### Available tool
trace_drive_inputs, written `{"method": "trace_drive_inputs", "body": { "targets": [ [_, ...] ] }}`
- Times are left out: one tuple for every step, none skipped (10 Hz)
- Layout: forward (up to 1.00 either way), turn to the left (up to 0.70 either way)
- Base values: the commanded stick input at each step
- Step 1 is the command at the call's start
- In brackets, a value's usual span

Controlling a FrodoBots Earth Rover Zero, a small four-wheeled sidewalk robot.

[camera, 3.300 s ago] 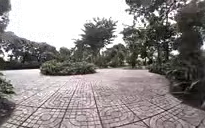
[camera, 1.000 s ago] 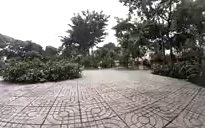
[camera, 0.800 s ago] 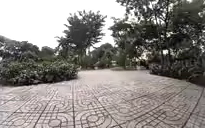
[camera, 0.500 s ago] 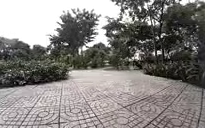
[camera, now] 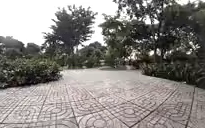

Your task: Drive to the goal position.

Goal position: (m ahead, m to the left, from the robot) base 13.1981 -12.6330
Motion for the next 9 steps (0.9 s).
{"method": "trace_drive_inputs", "body": {
  "targets": [
    [1.00,-0.20],
    [1.00,-0.27],
    [1.00,-0.09],
    [1.00,0.00],
    [1.00,0.00],
    [1.00,0.00],
    [1.00,0.00],
    [1.00,0.00],
    [1.00,0.00]
  ]
}}
